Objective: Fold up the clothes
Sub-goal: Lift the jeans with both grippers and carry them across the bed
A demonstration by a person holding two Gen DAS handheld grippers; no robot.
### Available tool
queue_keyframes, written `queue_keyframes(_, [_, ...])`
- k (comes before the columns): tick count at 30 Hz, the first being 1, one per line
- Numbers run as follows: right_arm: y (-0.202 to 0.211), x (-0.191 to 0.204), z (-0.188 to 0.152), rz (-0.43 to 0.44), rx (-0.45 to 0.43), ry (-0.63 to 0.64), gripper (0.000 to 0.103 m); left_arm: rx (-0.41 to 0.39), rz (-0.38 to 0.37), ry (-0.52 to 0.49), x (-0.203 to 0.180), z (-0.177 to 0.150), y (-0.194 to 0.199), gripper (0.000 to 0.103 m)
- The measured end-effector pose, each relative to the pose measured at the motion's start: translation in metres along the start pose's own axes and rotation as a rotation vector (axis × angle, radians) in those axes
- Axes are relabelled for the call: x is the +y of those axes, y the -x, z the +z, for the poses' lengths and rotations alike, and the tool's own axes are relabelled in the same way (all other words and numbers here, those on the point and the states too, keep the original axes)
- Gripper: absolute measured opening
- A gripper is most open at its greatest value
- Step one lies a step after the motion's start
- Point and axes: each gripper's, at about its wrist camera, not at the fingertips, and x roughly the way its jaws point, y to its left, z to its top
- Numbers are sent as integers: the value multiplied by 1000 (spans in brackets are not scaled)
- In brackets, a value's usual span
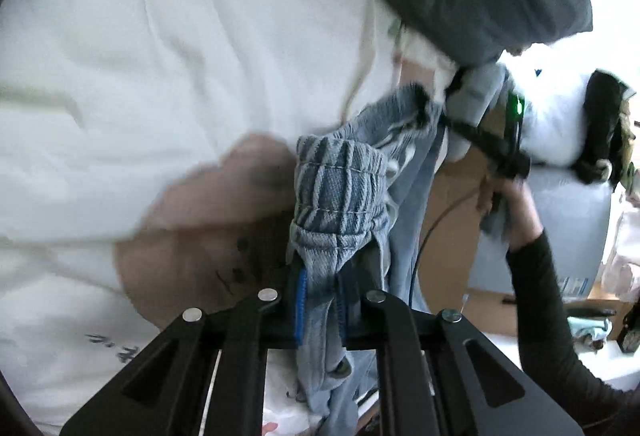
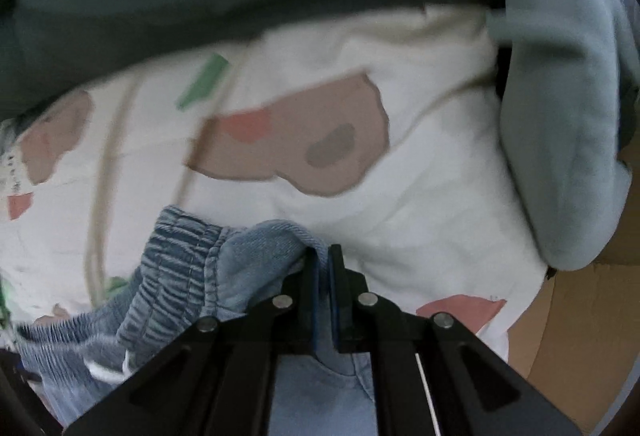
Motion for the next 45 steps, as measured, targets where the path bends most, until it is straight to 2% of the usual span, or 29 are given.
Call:
queue_keyframes(4, [38, 1, -1, 24, -59, 18, 3, -61, 10, -37, 0, 16, 42, 11])
queue_keyframes(10, [95, 41, 3, 59, -134, 25, 3, -151, 68, -121, -14, 47, 88, 11])
queue_keyframes(13, [96, 55, 13, 77, -167, 37, 3, -200, 119, -158, -29, 69, 88, 11])
queue_keyframes(19, [110, 78, 31, 94, -212, 61, 3, -244, 191, -203, -25, 105, 112, 11])
queue_keyframes(27, [114, 100, 57, 95, -222, 70, 3, -307, 232, -200, -20, 131, 136, 11])
queue_keyframes(31, [102, 108, 69, 89, -194, 70, 3, -305, 298, -211, -13, 147, 130, 11])
queue_keyframes(36, [60, 117, 84, 74, -136, 55, 3, -293, 381, -204, 8, 168, 102, 11])
queue_keyframes(42, [10, 131, 92, 25, -111, 55, 4, -268, 447, -217, 32, 176, 80, 11])
queue_keyframes(45, [-15, 138, 96, 13, -99, 42, 4, -245, 458, -208, 47, 181, 70, 11])
